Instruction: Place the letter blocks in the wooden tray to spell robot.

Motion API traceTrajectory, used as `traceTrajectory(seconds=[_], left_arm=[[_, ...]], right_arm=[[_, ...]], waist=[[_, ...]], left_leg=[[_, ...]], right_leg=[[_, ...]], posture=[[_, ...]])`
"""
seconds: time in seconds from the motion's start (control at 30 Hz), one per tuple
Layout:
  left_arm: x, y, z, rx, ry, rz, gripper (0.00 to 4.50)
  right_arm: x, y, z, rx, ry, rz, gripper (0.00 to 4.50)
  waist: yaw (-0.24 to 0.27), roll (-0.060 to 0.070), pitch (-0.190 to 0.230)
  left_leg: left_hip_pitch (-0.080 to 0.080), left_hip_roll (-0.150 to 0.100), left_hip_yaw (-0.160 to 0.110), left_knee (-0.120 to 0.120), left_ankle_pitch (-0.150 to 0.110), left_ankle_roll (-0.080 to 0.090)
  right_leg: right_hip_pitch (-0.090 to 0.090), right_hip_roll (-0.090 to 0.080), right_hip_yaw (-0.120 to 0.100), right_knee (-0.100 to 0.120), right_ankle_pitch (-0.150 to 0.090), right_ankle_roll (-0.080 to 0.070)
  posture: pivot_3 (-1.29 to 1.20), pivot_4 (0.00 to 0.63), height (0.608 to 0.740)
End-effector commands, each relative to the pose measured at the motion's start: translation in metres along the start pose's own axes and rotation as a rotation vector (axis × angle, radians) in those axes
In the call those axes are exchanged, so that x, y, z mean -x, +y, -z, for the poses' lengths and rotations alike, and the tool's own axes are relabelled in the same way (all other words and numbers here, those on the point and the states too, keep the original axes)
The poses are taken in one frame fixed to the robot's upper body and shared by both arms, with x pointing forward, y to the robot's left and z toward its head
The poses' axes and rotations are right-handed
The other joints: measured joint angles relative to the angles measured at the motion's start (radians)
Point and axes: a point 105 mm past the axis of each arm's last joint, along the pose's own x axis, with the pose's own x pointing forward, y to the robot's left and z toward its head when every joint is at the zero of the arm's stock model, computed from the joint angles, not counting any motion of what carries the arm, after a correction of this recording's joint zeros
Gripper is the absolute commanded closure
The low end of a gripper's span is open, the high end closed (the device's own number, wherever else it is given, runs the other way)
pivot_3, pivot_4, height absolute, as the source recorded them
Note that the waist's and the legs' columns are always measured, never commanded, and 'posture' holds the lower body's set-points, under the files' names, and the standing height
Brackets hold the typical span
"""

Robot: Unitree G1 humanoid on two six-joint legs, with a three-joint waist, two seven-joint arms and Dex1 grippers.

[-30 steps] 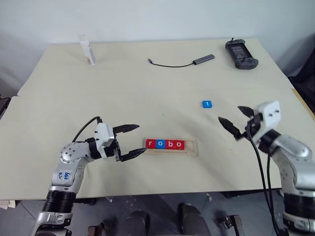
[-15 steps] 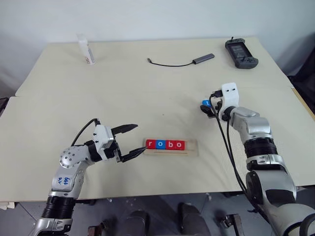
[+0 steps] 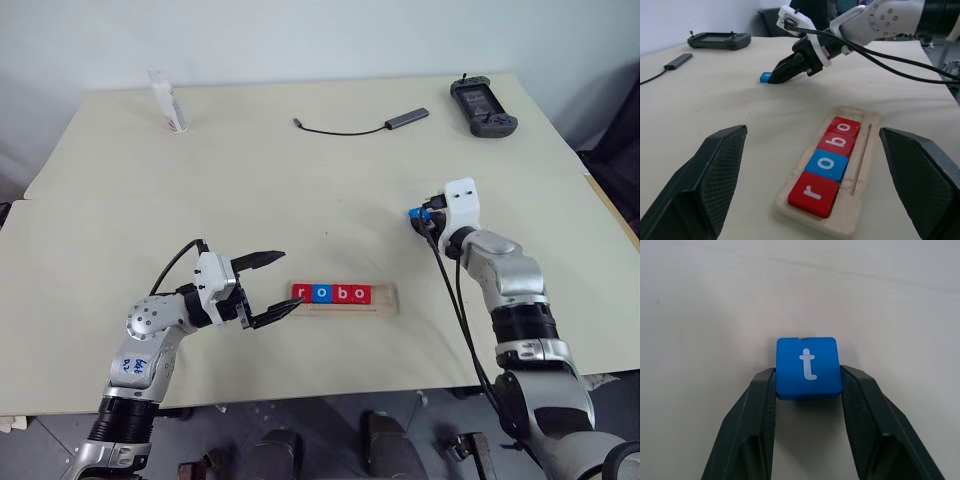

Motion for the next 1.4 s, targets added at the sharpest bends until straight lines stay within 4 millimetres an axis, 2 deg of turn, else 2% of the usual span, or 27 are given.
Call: traceTrajectory(seconds=[0.03,0.23,0.37,0.47,0.63,0.77,0.87,0.97,1.07,1.17,1.3,1.4], left_arm=[[-0.004,0.0,-0.008,-0.022,-0.032,0.017,0.0],[-0.003,-0.003,-0.002,0.006,-0.024,0.054,0.0],[-0.003,-0.003,-0.001,0.019,-0.022,0.073,0.0],[-0.006,0.0,-0.002,0.017,-0.024,0.079,0.0],[-0.009,0.001,-0.005,0.005,-0.032,0.082,0.0],[-0.007,0.001,-0.004,-0.001,-0.032,0.074,0.0],[-0.003,0.0,-0.003,-0.002,-0.027,0.067,0.0],[-0.001,0.0,-0.004,-0.006,-0.024,0.063,0.0],[0.0,0.001,-0.005,-0.014,-0.022,0.063,0.0],[0.001,0.0,-0.007,-0.02,-0.022,0.069,0.0],[0.002,-0.007,-0.01,-0.031,-0.012,0.11,0.0],[0.005,-0.011,-0.011,-0.031,-0.003,0.124,0.0]], right_arm=[[0.042,0.002,-0.021,0.016,-0.061,-0.018,3.04],[0.11,0.018,0.016,-0.008,0.058,0.03,3.04],[0.131,0.03,0.038,-0.079,0.113,0.061,3.04],[0.131,0.036,0.05,-0.131,0.127,0.089,3.04],[0.128,0.035,0.047,-0.144,0.112,0.079,1.43],[0.131,0.023,0.04,-0.082,0.124,0.001,0.13],[0.138,0.009,0.029,0.061,0.137,-0.164,0.05],[0.142,0.007,0.019,0.256,0.098,-0.328,0.05],[0.148,0.002,0.021,0.449,0.113,-0.506,0.05],[0.147,-0.004,0.024,0.529,0.115,-0.604,0.05],[0.129,-0.018,0.03,0.613,0.137,-0.68,0.05],[0.117,-0.021,0.036,0.638,0.155,-0.718,0.05]], waist=[[0.006,0.0,0.0],[0.011,0.0,0.0],[0.014,0.0,0.0],[0.025,0.0,0.0],[0.027,0.0,0.0],[0.027,0.0,0.0],[0.028,0.001,0.0],[0.029,0.0,0.0],[0.027,0.0,0.0],[0.027,0.0,0.0],[0.025,-0.001,0.001],[0.026,-0.001,0.001]], left_leg=[[0.0,0.0,-0.001,0.0,0.0,0.0],[0.0,0.0,-0.001,0.0,0.0,0.0],[0.0,0.0,0.001,0.001,-0.001,0.0],[0.001,0.0,0.002,0.001,-0.001,0.0],[0.002,-0.001,0.001,0.001,0.0,0.0],[0.001,-0.001,0.001,0.001,-0.001,0.0],[0.001,-0.001,0.002,0.001,-0.001,0.001],[0.001,0.0,0.002,0.0,-0.001,0.001],[0.001,0.0,0.003,0.0,-0.001,0.001],[0.002,0.0,0.004,0.001,-0.001,0.001],[0.002,0.001,0.005,0.001,-0.001,0.001],[0.002,0.001,0.005,0.001,-0.001,0.001]], right_leg=[[0.0,0.0,0.0,0.0,0.0,0.0],[0.0,0.0,0.0,-0.001,0.0,0.0],[0.0,0.001,0.002,-0.001,0.0,0.0],[0.0,0.001,0.003,-0.001,0.0,0.0],[0.0,0.0,0.003,-0.001,0.0,0.0],[0.0,0.0,0.002,-0.002,0.0,0.0],[0.0,-0.001,0.002,-0.002,0.0,0.0],[0.001,0.0,0.002,-0.004,0.0,0.0],[0.001,0.001,0.002,-0.004,0.0,0.0],[0.001,0.001,0.002,-0.004,0.0,0.0],[0.001,0.001,0.003,-0.005,0.0,0.001],[0.001,0.0,0.002,-0.005,0.0,0.001]], posture=[[0.0,0.15,0.74],[0.0,0.15,0.74],[0.0,0.15,0.74],[0.0,0.15,0.74],[0.0,0.15,0.74],[0.0,0.15,0.74],[0.0,0.15,0.74],[0.0,0.15,0.74],[0.0,0.15,0.74],[0.0,0.15,0.74],[0.0,0.15,0.74],[0.0,0.15,0.74]])
